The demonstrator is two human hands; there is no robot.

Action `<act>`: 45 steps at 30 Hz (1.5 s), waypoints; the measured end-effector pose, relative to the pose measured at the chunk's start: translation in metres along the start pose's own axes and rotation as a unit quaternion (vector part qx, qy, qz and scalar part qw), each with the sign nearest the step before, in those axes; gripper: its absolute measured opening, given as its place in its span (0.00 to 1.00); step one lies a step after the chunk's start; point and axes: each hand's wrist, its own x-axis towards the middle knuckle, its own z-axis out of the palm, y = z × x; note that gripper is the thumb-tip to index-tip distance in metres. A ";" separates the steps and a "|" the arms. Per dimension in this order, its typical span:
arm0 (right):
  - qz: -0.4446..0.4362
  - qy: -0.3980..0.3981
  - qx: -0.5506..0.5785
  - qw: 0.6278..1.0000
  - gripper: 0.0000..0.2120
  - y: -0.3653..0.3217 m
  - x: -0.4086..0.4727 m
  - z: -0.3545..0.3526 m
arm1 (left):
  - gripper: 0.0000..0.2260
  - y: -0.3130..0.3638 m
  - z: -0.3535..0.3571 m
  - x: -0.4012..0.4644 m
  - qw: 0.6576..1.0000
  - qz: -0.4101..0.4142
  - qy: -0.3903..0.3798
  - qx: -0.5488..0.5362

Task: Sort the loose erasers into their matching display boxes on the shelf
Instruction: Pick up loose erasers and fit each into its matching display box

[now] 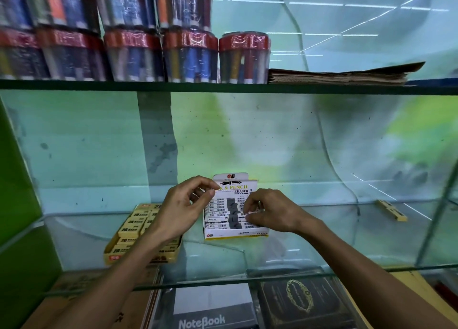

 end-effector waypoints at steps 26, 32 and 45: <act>0.223 0.250 -0.024 0.942 0.09 0.161 -0.129 -0.073 | 0.04 0.064 0.169 0.030 0.979 0.090 -0.175 -0.048; 0.377 0.217 -0.109 0.894 0.27 0.215 -0.152 -0.094 | 0.03 0.078 0.221 0.038 0.968 0.092 -0.235 -0.007; 0.223 0.240 -0.046 0.944 0.12 0.214 -0.165 -0.102 | 0.03 0.080 0.240 0.049 0.977 -0.008 -0.206 -0.059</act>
